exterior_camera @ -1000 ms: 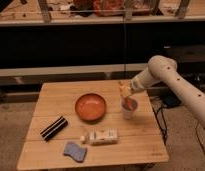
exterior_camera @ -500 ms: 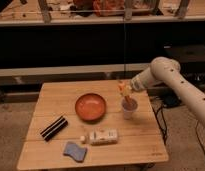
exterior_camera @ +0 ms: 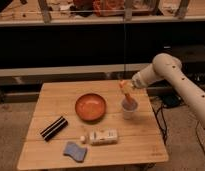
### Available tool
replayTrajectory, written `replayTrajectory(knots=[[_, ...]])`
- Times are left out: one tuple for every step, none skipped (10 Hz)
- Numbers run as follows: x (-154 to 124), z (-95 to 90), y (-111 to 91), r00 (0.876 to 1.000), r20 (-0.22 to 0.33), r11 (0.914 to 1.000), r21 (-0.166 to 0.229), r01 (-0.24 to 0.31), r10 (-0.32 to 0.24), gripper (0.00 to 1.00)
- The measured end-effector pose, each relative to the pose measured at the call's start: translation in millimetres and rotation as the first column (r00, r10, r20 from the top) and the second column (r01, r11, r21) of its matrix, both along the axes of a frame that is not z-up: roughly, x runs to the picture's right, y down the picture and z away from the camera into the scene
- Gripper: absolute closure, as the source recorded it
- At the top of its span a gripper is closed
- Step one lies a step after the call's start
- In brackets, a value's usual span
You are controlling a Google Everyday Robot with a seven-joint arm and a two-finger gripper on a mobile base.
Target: Place the pepper in the ceramic cup
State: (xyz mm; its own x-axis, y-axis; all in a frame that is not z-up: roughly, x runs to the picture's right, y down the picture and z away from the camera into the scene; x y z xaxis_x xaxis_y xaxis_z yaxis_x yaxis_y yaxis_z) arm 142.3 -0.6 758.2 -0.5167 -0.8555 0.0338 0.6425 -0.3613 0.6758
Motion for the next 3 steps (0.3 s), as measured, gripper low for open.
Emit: replayTrajectory(knots=[[0.2,-0.9,0.5,1.0,0.019,0.9999,-0.007,0.009,-0.009,0.2],[2.5,-1.3,-0.3,1.0,0.029,0.9997,-0.024,0.002,-0.002,0.2],[9.3,-0.7,-0.9,0.999,0.022,0.9977,-0.056,-0.038,0.039,0.2]])
